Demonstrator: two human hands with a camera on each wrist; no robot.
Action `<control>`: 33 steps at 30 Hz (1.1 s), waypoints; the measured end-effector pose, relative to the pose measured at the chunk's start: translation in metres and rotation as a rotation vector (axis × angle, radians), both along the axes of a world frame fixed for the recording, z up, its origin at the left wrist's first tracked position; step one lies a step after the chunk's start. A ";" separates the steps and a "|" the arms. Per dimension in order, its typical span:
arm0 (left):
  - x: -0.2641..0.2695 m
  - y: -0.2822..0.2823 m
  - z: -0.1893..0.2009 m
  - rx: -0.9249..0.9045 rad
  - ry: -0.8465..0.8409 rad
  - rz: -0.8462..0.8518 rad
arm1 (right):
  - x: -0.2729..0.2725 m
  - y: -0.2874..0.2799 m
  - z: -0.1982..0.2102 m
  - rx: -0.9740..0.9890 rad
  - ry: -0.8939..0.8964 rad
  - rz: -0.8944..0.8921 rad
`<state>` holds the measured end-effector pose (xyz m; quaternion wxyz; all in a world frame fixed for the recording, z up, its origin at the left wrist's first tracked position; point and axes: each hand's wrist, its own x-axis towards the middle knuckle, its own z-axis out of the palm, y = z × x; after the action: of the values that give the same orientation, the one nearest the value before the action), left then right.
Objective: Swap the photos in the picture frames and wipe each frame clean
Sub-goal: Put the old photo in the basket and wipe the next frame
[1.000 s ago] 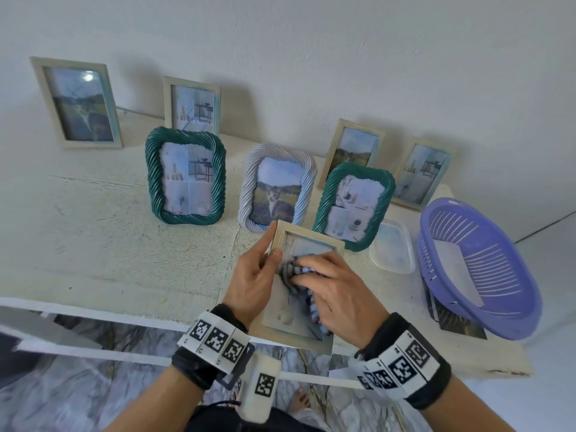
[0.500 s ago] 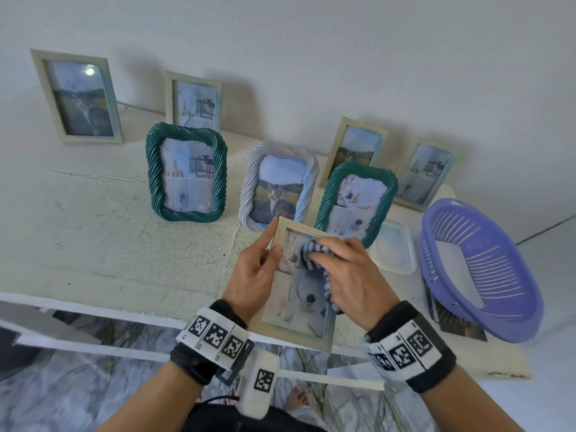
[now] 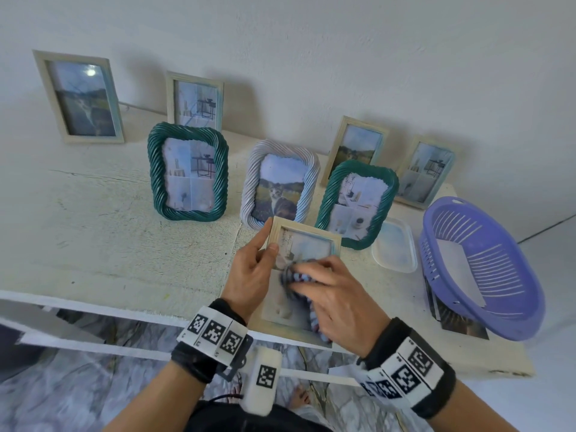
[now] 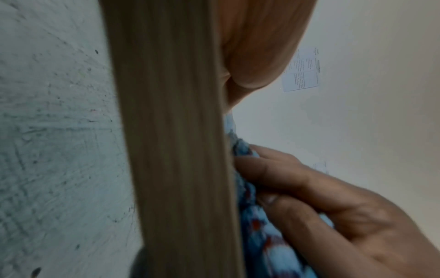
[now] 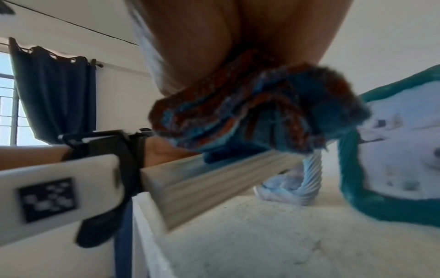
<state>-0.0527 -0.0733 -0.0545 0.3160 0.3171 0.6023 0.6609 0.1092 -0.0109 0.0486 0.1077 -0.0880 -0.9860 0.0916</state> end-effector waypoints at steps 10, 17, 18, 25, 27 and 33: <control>0.003 0.004 -0.002 -0.012 -0.017 -0.009 | -0.005 -0.002 -0.001 0.003 -0.031 0.033; 0.006 0.004 -0.002 -0.021 -0.020 -0.022 | -0.006 0.025 0.004 0.036 -0.020 -0.093; 0.005 0.003 -0.001 -0.021 -0.019 -0.013 | -0.008 0.020 0.004 0.050 -0.019 -0.090; 0.014 -0.004 -0.003 -0.052 -0.017 0.010 | 0.005 0.020 -0.007 -0.076 -0.132 0.010; 0.017 -0.003 -0.003 -0.054 -0.032 0.024 | -0.003 0.027 0.004 0.040 -0.044 0.000; 0.009 -0.001 0.002 -0.028 -0.087 0.018 | 0.000 -0.005 -0.005 -0.056 -0.157 0.153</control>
<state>-0.0437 -0.0739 -0.0530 0.3405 0.2779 0.6001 0.6683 0.1096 -0.0160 0.0436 0.0203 -0.0221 -0.9923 0.1198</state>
